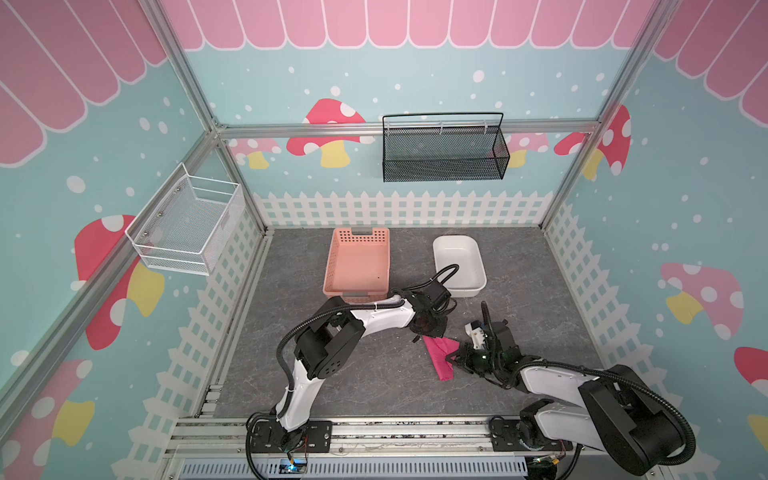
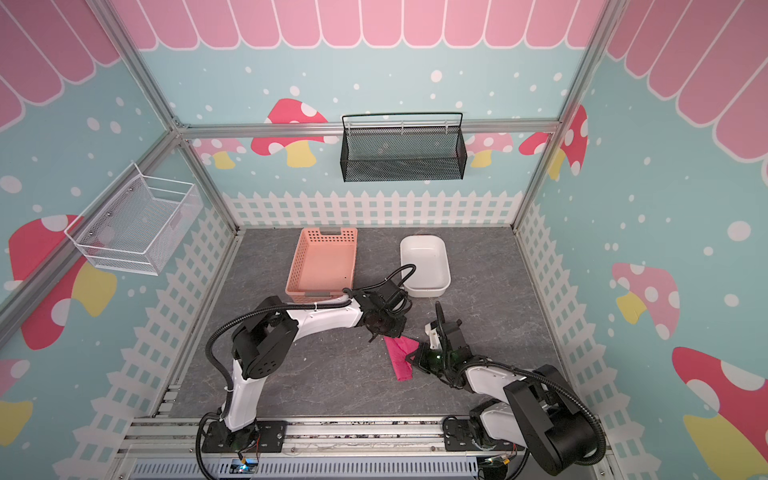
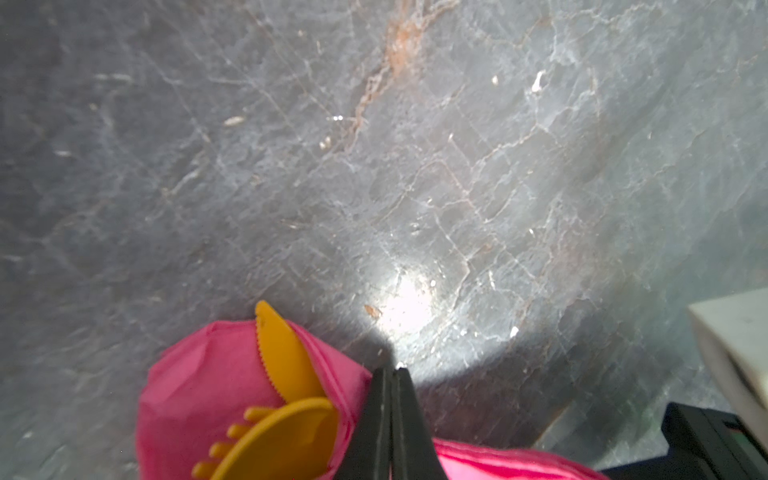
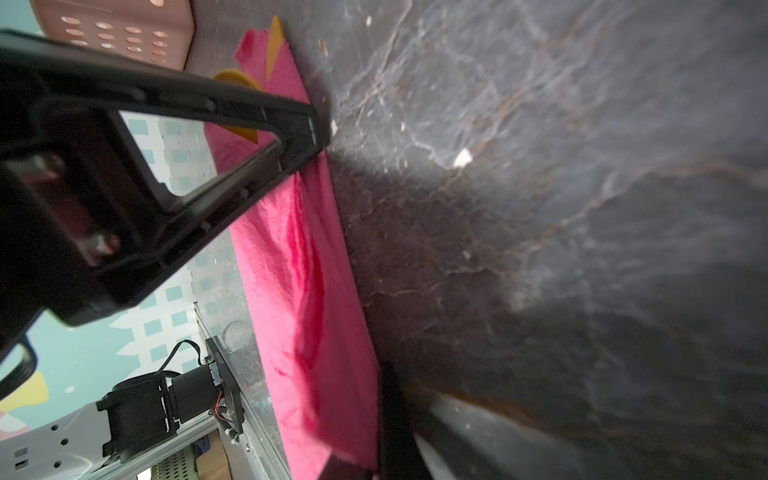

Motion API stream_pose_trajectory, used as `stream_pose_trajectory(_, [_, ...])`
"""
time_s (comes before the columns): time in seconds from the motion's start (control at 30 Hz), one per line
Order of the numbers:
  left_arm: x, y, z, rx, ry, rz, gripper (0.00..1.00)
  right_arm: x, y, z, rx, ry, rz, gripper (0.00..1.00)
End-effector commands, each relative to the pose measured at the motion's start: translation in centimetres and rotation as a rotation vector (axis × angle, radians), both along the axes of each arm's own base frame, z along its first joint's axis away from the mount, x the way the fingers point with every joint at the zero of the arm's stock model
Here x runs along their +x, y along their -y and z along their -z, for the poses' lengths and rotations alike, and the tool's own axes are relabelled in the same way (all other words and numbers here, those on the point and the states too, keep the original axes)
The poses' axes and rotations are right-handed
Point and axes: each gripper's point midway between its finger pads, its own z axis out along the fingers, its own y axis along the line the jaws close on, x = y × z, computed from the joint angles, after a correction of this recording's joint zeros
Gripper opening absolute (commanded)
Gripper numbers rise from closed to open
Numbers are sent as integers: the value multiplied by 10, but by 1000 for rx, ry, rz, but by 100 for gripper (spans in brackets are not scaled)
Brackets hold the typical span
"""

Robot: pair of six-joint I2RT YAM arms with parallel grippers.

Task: Place the utensils on the paper napkin and roll it up

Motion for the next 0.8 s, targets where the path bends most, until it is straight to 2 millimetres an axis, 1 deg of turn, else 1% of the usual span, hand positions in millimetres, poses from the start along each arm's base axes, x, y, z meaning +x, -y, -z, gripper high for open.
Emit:
stream_pose_trajectory(0.0, [-6, -20, 14, 81, -13, -25, 7, -24, 28, 39, -143, -141, 72, 0])
stream_pose_trajectory(0.07, [-3, -19, 6, 72, 6, -31, 7, -24, 28, 38, -141, -137, 69, 0])
stream_pose_trajectory(0.1, [1, -16, -1, 58, 23, -29, 7, -22, 27, 36, -140, -128, 64, 0])
stream_pose_trajectory(0.23, [15, -2, -46, -27, 110, -30, 9, -19, 25, 32, -150, -106, 55, 0])
stream_pose_trajectory(0.3, [17, 3, -66, -69, 129, -26, 10, -18, 25, 30, -159, -101, 58, 0])
stream_pose_trajectory(0.4, [13, 5, -85, -113, 131, -27, 10, -18, 23, 27, -155, -96, 63, 0])
stream_pose_trajectory(0.47, [5, 5, -90, -127, 124, -24, 10, -18, 21, 26, -154, -95, 69, 0])
stream_pose_trajectory(0.57, [-11, 2, -91, -139, 102, -19, 10, -21, 17, 25, -149, -95, 72, 0])
stream_pose_trajectory(0.67, [-32, 0, -83, -171, 52, -17, 10, -22, 11, 25, -153, -90, 65, 0])
stream_pose_trajectory(0.77, [-48, -6, -67, -177, 20, -28, 9, -26, 4, 27, -145, -112, 72, 0])
